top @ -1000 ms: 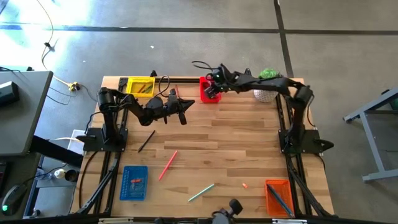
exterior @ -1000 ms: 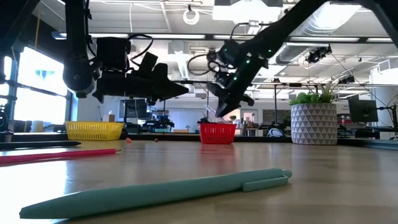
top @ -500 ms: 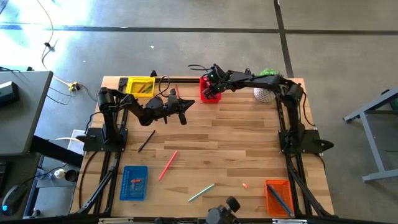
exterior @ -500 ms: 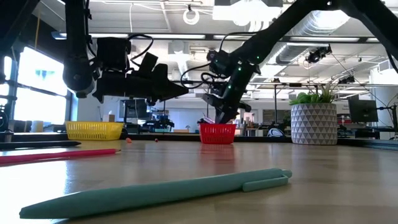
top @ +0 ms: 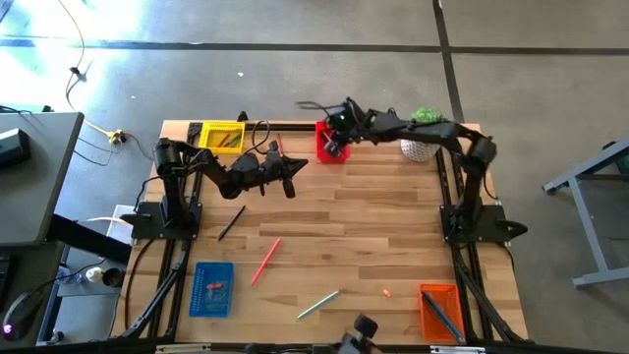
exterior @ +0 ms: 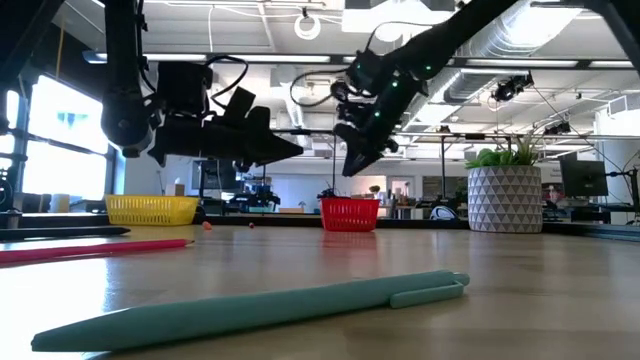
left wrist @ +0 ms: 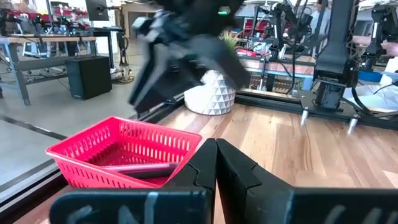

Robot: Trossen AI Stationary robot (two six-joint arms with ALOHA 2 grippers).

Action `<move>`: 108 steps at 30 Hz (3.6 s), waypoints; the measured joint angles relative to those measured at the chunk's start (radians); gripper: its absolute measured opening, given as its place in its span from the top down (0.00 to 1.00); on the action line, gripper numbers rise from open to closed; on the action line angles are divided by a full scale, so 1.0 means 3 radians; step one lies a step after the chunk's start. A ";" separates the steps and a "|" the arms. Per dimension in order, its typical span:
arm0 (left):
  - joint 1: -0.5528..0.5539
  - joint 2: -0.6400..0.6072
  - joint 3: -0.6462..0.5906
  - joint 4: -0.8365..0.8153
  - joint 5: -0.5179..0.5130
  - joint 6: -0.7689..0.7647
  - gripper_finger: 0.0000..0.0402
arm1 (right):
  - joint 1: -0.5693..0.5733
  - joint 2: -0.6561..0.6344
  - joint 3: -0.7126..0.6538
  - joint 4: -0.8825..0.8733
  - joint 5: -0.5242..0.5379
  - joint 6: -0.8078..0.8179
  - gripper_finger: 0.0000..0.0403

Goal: Sort crayons/erasers/pens/pencils in bins
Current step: Put the top orange eraser into the blue bin

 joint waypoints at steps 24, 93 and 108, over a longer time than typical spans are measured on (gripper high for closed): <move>-0.0058 -0.0263 0.0234 -0.0840 0.0378 -0.0130 1.00 | 0.0329 -0.1790 -0.3216 0.3990 -0.0463 0.0093 1.00; 0.0707 -0.0641 0.1368 -0.6366 -0.0562 -0.0185 0.81 | 0.0508 -0.1806 -0.3522 0.4412 -0.0717 -0.0020 1.00; 0.0486 -0.1280 0.1354 -0.6861 -0.0613 -0.0421 0.99 | 0.0508 -0.1806 -0.3520 0.4412 -0.0716 -0.0020 1.00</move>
